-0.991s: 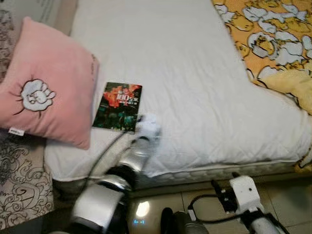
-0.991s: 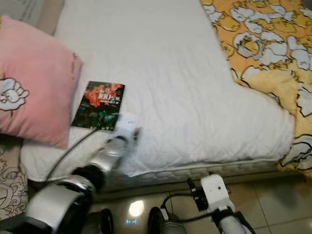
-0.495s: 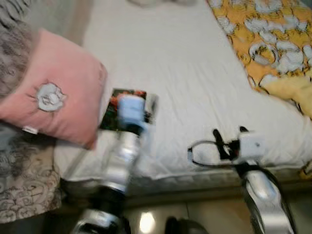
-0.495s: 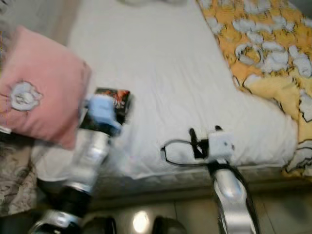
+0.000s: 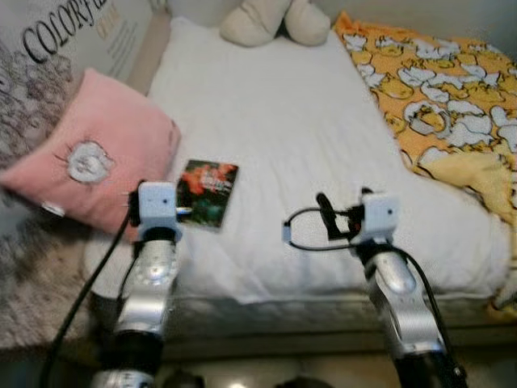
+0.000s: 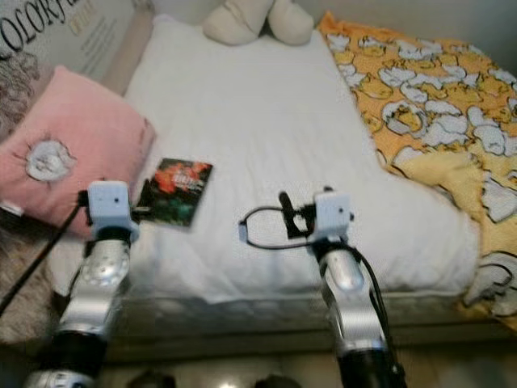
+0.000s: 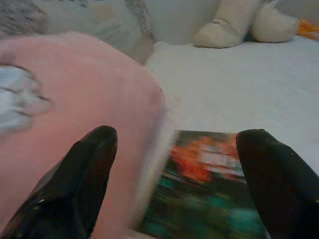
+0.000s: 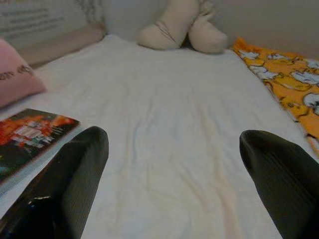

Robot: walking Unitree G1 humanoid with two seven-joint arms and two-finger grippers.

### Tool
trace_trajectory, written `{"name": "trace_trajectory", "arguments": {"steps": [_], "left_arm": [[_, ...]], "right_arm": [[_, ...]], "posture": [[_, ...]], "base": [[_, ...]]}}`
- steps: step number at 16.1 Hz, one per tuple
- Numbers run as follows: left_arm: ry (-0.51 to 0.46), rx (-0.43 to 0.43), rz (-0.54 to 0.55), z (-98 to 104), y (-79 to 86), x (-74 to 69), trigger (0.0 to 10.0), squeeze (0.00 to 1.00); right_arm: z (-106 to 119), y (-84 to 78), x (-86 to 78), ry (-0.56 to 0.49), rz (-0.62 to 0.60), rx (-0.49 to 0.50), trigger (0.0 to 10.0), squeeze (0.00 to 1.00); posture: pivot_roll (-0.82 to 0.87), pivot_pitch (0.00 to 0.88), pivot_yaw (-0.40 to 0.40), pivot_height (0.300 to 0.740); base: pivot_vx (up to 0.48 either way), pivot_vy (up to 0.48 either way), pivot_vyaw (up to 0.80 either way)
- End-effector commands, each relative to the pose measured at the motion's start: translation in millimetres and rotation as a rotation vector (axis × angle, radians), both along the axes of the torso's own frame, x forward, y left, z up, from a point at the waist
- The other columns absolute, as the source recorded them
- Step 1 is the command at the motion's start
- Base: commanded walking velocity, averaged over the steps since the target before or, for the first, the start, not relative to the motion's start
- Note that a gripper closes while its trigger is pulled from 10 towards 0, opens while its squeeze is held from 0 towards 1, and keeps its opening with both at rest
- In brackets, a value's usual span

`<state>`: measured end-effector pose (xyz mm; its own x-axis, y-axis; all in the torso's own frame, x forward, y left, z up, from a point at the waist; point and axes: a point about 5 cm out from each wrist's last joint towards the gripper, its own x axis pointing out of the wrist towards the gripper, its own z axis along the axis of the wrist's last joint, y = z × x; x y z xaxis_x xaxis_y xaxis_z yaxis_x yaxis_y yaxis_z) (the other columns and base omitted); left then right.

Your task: Clean up the room

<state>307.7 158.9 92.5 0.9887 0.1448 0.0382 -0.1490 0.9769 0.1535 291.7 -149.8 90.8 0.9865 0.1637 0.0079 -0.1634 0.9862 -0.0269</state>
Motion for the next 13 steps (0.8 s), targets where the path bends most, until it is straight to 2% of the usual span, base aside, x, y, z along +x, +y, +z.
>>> {"name": "trace_trajectory", "arguments": {"steps": [1,7,10,13], "left_arm": [[-0.001,0.029,-0.036,1,-6.6,4.1,10.0,1.00],[0.022,0.034,-0.055,-4,-5.3,2.4,10.0,1.00],[0.010,0.036,-0.052,-3,-5.6,3.6,10.0,1.00],[-0.039,0.026,-0.032,4,2.1,1.0,10.0,1.00]], "right_arm": [[-2,2.4,-0.5,-0.005,0.004,0.013,10.0,1.00],[-17,0.7,-9.2,0.022,0.019,-0.025,10.0,1.00],[-20,3.6,-10.2,0.023,0.034,-0.037,10.0,1.00],[-20,2.0,-10.3,0.017,0.042,-0.020,10.0,1.00]], "posture": [[-0.01,0.000,-0.051,0.740],[-0.02,0.000,-0.037,0.740],[-0.02,0.000,-0.034,0.740],[-0.02,0.000,-0.034,0.740]], "base": [[0.000,-0.480,0.00],[0.000,-0.480,0.00],[0.000,-0.480,0.00],[0.000,-0.466,0.00]]}}
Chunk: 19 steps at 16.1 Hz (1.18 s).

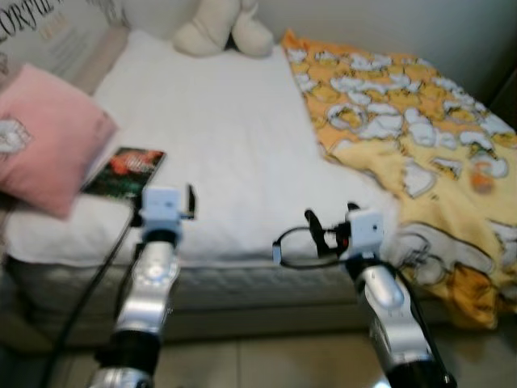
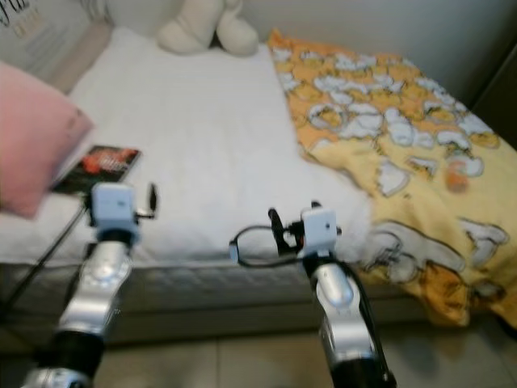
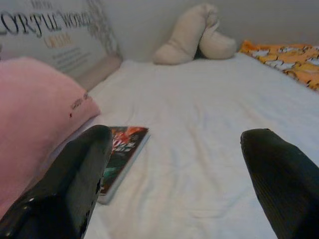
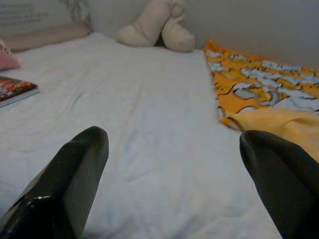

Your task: Clean up the room

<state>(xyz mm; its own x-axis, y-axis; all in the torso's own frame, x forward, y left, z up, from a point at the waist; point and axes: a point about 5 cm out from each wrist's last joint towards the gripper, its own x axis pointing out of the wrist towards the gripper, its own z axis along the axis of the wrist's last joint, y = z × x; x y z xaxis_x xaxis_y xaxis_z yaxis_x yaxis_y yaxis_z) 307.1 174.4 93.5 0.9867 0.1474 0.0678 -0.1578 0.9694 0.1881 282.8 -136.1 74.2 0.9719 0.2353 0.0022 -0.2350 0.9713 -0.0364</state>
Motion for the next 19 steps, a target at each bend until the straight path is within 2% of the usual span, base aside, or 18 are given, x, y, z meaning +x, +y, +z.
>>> {"name": "trace_trajectory", "arguments": {"steps": [1,2,3,4,5,6,8,14,18,19], "left_arm": [[-0.024,-0.016,-0.055,5,-13.8,2.1,10.0,1.00],[-0.037,-0.017,-0.089,7,-18.6,3.7,10.0,1.00],[-0.025,0.007,-0.116,7,-21.8,4.4,10.0,1.00],[-0.017,-0.036,-0.216,5,-32.7,3.9,10.0,1.00],[-0.023,-0.021,-0.221,6,-34.9,4.0,10.0,0.00],[0.000,-0.006,-0.180,2,-35.6,5.2,10.0,0.00],[0.036,-0.046,-0.152,-6,-33.0,5.1,10.0,0.00],[0.055,-0.066,-0.137,-10,-31.2,5.0,10.0,0.00],[0.084,-0.067,-0.088,-13,-24.3,10.0,10.0,0.00],[0.126,-0.053,-0.062,-19,-21.2,12.0,10.0,0.00]], "right_arm": [[-3,-11.8,-0.7,0.004,-0.021,-0.027,10.0,1.00],[-4,-12.9,1.4,0.009,-0.033,-0.051,10.0,1.00],[-5,-13.0,2.2,0.013,-0.036,-0.049,10.0,0.00],[-6,-12.0,4.6,0.020,-0.036,-0.044,10.0,0.00],[-6,-11.0,5.1,0.019,-0.033,-0.045,10.0,0.00],[-6,-9.4,5.4,0.019,-0.029,-0.047,10.0,0.00],[-9,-8.5,3.5,0.028,-0.021,-0.060,10.0,0.00],[-10,-6.7,2.2,0.030,-0.016,-0.060,10.0,0.00],[-15,-5.9,1.3,0.061,-0.024,-0.070,10.0,0.00],[-17,-6.3,-0.3,0.067,-0.027,-0.071,10.0,0.00]], "posture": [[-0.02,0.000,-0.033,0.740],[-0.01,0.000,-0.033,0.740],[-0.01,0.000,-0.032,0.740],[-0.02,0.000,-0.030,0.740],[-0.02,0.000,-0.030,0.740],[-0.02,0.000,-0.029,0.740],[-0.02,0.000,-0.033,0.740],[-0.03,0.000,-0.036,0.740],[-0.03,0.000,-0.033,0.740],[-0.04,0.000,-0.030,0.740]], "base": [[0.000,0.000,0.00],[0.000,0.000,0.00],[0.000,0.000,0.00],[0.304,-0.368,0.00],[0.330,-0.345,0.00],[0.330,-0.345,0.00],[0.306,-0.368,0.00],[0.307,-0.367,0.00],[0.336,-0.266,-0.71],[0.000,0.000,-0.77]]}}
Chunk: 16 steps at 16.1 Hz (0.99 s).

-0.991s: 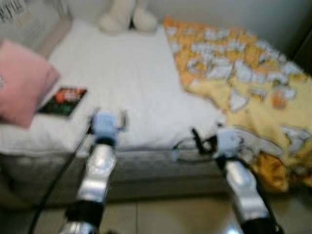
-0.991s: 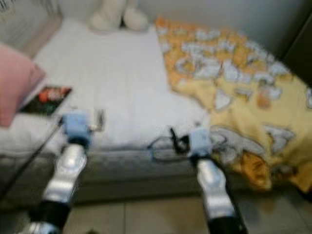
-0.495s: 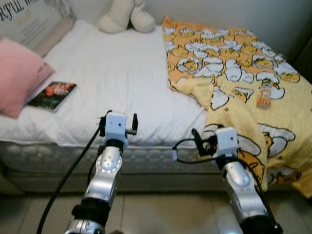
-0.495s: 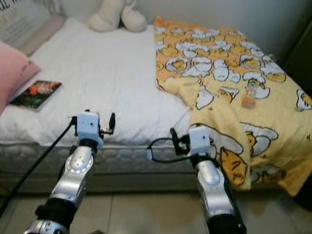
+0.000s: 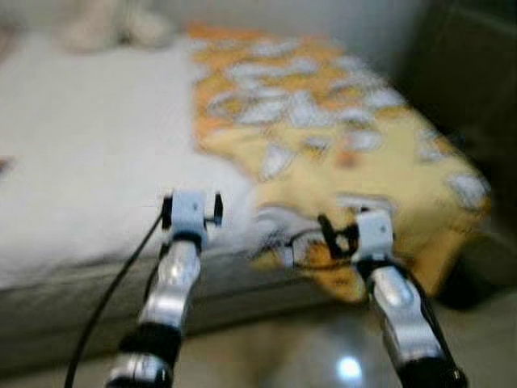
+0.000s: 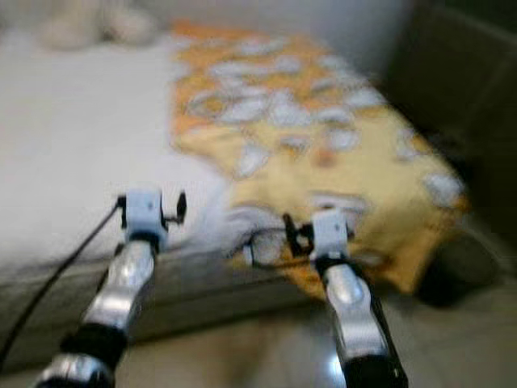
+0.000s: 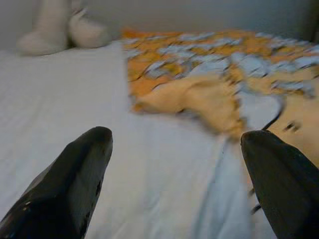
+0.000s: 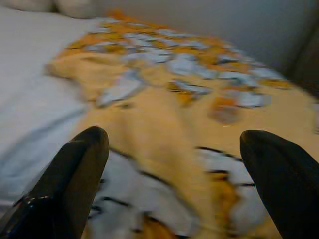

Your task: Clean up the room

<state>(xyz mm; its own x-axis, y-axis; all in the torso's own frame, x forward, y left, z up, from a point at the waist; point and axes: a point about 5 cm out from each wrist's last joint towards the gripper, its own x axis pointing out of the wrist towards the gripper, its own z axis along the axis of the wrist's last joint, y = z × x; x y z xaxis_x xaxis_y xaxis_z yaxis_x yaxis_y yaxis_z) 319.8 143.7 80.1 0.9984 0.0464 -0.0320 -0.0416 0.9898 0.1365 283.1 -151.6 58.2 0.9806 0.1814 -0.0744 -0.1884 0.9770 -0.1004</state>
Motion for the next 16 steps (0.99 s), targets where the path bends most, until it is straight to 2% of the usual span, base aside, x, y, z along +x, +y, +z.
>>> {"name": "trace_trajectory", "arguments": {"steps": [1,6,8,11,14,16], "left_arm": [[0.032,0.006,0.034,-6,9.6,-0.7,10.0,0.00],[0.042,0.012,0.023,-7,7.8,2.7,10.0,0.00],[0.049,-0.012,-0.011,-8,5.8,3.2,10.0,0.00],[0.085,0.007,0.014,-12,13.4,4.7,10.0,0.00],[0.045,0.041,-0.044,-5,7.9,8.3,10.0,0.00],[0.029,0.034,-0.075,-3,1.9,9.6,10.0,0.00]], "right_arm": [[-2,8.7,-1.4,0.009,0.022,0.008,10.0,0.00],[-4,6.4,-1.6,0.025,0.012,0.006,10.0,0.00],[-3,7.6,-2.8,-0.001,0.021,0.019,10.0,0.00],[-3,11.7,-6.0,0.000,0.045,0.021,10.0,0.00],[-5,12.1,-6.6,0.012,0.049,0.012,10.0,0.00],[-6,12.0,-6.8,0.024,0.042,0.022,10.0,0.00]], "posture": [[-0.04,0.000,-0.030,0.740],[-0.04,0.000,-0.028,0.740],[-0.04,0.000,-0.027,0.740],[-0.05,0.000,-0.029,0.740],[-0.05,0.000,-0.029,0.740],[-0.05,0.000,-0.027,0.740]], "base": [[0.000,0.000,-0.77],[0.000,0.000,-0.76],[0.000,0.000,-0.64],[0.000,0.451,0.00],[0.356,0.242,0.00],[0.480,0.000,-0.71]]}}
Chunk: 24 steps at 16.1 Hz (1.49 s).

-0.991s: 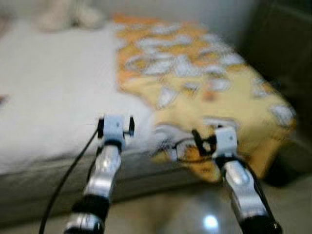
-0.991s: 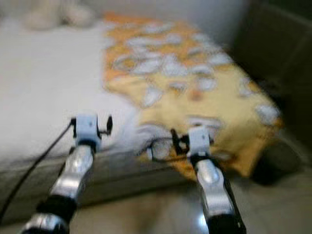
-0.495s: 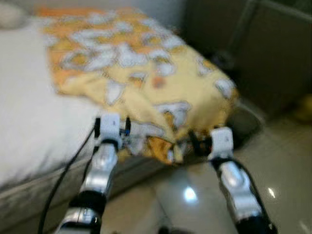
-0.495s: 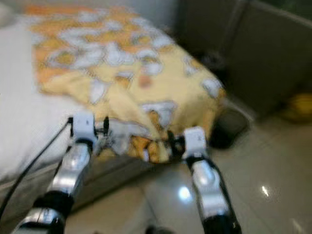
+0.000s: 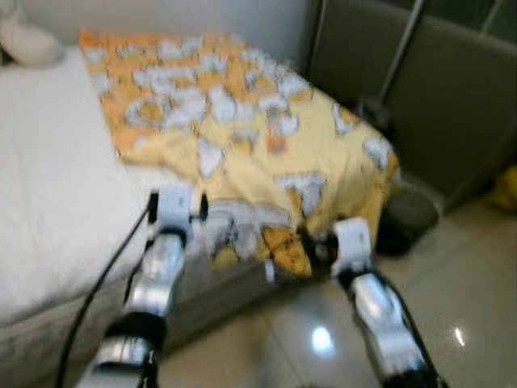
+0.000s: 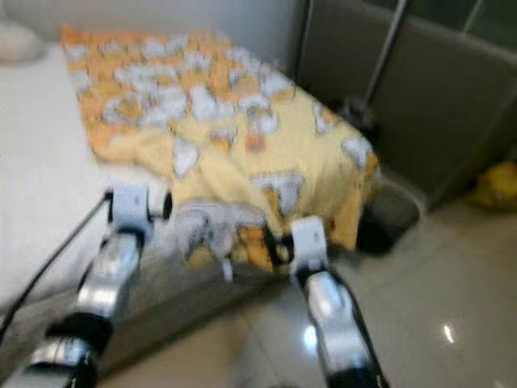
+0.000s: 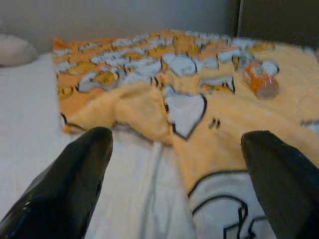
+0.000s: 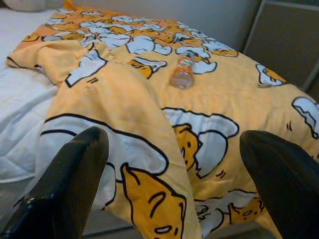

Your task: Clean up the room

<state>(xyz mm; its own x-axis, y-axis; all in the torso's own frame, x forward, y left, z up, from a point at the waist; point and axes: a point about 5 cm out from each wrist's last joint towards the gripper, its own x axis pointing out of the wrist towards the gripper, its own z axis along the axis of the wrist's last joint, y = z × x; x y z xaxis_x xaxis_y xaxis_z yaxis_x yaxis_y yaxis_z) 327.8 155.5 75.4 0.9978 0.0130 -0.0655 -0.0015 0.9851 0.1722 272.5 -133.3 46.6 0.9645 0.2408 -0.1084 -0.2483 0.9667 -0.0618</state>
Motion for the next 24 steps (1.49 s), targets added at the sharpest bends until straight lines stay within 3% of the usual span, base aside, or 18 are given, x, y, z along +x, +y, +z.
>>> {"name": "trace_trajectory", "arguments": {"steps": [1,6,8,11,19,21,24], "left_arm": [[-0.004,0.006,-0.049,2,-11.6,1.9,10.0,0.00],[-0.001,0.037,-0.078,0,-21.9,2.2,10.0,0.00],[0.006,-0.049,-0.055,-2,-19.7,0.9,10.0,0.00],[0.046,-0.106,0.004,-9,-12.7,-0.2,10.0,0.00],[0.049,-0.035,0.009,-9,-12.8,1.5,10.0,0.00],[0.128,-0.046,0.088,-22,-0.1,-2.0,10.0,0.00],[0.240,-0.035,0.165,-43,25.2,-15.1,10.0,0.00]], "right_arm": [[6,-6.8,3.6,-0.019,-0.016,-0.010,10.0,0.00],[1,-12.4,-0.1,-0.004,-0.035,-0.016,10.0,0.00],[3,-12.3,-1.1,-0.020,-0.033,-0.005,10.0,0.00],[4,-12.2,1.1,-0.022,-0.030,-0.012,10.0,0.00],[1,-11.6,-0.7,-0.013,-0.022,-0.017,10.0,0.00],[-2,-11.9,-5.9,0.004,-0.002,-0.022,10.0,0.00],[-23,-18.7,-27.6,0.118,0.082,-0.073,10.0,0.00]], "posture": [[-0.05,0.000,-0.025,0.740],[-0.05,0.000,-0.030,0.740],[-0.05,0.000,-0.029,0.740],[-0.05,0.000,-0.028,0.740],[-0.06,0.000,-0.029,0.740],[-0.06,0.000,-0.031,0.740],[-0.07,0.011,-0.044,0.740]], "base": [[0.480,0.000,-0.75],[0.288,0.000,-0.74],[0.169,0.000,-0.37],[0.449,0.000,0.00],[0.414,0.000,0.00],[0.000,0.000,0.00],[0.000,0.000,0.00]]}}
